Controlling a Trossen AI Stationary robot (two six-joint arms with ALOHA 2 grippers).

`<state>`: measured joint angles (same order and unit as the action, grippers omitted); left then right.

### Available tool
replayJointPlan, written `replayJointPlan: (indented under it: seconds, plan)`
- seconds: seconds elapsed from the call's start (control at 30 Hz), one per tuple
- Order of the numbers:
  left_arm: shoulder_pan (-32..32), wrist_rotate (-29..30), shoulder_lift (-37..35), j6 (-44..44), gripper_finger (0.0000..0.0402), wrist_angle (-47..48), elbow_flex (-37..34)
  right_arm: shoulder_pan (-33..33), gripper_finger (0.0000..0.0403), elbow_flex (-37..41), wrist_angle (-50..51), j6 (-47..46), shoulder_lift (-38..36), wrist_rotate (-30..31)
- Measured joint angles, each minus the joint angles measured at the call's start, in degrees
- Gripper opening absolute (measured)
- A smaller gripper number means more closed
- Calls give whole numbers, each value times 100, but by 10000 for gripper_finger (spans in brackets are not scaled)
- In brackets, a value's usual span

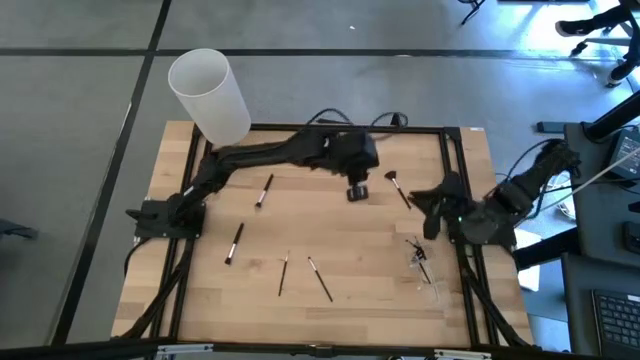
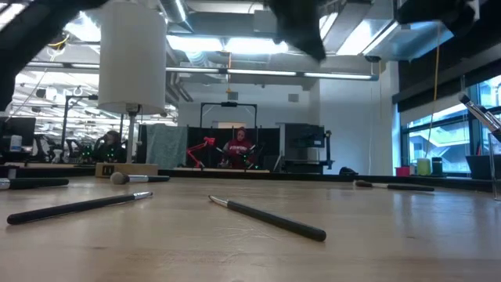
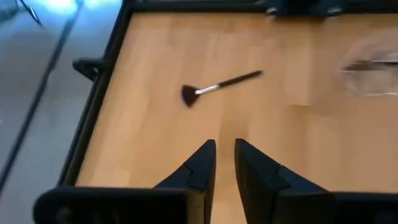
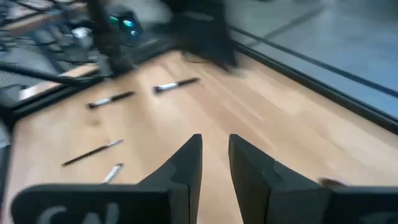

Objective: Put items in baskets/containers
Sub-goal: Put the black highlighter brush into the transparent organizer

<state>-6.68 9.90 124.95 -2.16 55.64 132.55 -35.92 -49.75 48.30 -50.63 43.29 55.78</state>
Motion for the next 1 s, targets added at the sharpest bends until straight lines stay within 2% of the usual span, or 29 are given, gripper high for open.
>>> replayJointPlan:
  seconds: [0.1, 0.23, 0.3, 0.5, 0.6, 0.7, 0.8, 0.9, 1.0]
  plan:
    - [354, 552, -164, 191, 45, 297, 6, 825, 80, -227, 522, -1, -88, -483]
    - [713, 1415, -164, 458, 43, 639, 0, 2029, 80, -471, 1065, 71, 9, -1546]
    - [866, 1603, -156, 553, 43, 705, -43, 2565, 80, -526, 1197, 330, 120, -2079]
    - [1026, 1929, -283, 829, 43, 427, -1171, 3839, 81, -532, 1282, 1052, 699, -3195]
    - [1015, 2071, -628, 1111, 43, -6, -2090, 4293, 81, -532, 1278, 1315, 1032, -3533]
    - [1072, 2189, -1114, 1379, 40, -854, -3443, 4658, 81, -532, 1289, 1543, 1396, -3718]
    - [1167, 2127, -1911, 1579, 33, -2411, -5020, 4894, 81, -529, 1281, 1701, 1694, -3830]
    - [1227, 1759, -2685, 1780, 28, -4100, -6545, 5061, 81, -529, 1198, 1867, 1963, -4006]
    - [1210, 1574, -3313, 2103, 24, -5386, -7734, 5116, 81, -528, 1006, 2022, 2181, -4286]
